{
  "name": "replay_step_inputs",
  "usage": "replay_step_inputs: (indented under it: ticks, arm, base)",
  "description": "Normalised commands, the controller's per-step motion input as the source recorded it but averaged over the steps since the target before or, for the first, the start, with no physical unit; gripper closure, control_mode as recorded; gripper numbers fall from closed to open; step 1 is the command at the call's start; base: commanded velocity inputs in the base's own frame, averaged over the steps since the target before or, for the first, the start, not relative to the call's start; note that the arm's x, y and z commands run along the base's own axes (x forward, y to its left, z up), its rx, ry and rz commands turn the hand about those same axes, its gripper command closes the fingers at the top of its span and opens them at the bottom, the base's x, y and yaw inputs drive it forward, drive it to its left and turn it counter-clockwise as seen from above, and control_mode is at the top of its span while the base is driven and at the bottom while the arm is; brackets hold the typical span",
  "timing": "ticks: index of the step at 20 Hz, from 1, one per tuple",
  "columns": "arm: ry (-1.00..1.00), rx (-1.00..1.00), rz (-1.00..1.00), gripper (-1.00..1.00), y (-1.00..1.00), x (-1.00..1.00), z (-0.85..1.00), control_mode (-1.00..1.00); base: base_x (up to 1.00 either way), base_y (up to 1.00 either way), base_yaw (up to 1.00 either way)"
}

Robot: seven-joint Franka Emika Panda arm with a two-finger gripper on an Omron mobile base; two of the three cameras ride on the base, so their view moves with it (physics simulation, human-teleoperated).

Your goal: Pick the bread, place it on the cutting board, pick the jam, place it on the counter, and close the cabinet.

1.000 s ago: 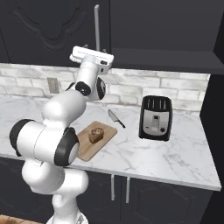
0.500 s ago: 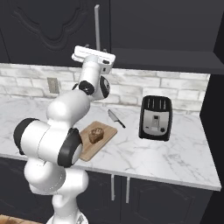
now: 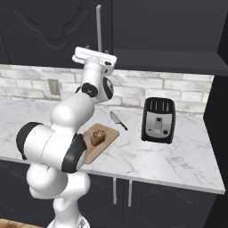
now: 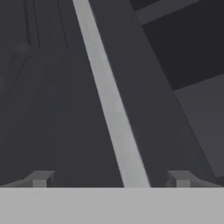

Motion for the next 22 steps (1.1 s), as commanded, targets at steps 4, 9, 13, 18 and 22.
replay_step_inputs:
  ticks: [4,9,13,18,22]
  arm:
    - [0.00,0.00,0.09,-1.00,-0.18,-0.08,0.00,-1.00]
    - [0.00,0.00,0.08,-1.00,-0.27,-0.13,0.00,-1.00]
    - [0.00,0.00,0.06,-1.00,-0.29,-0.31,0.00,-1.00]
    - [0.00,0.00,0.04,-1.00,-0.19,-0.39,0.02,-1.00]
    - [0.00,0.00,0.02,-1.00,-0.09,-0.48,0.12,-1.00]
  base:
    - [0.00,0.00,0.00]
    - [0.00,0.00,0.00]
    - [0.00,0.00,0.00]
    - [0.00,0.00,0.00]
    - [0.00,0.00,0.00]
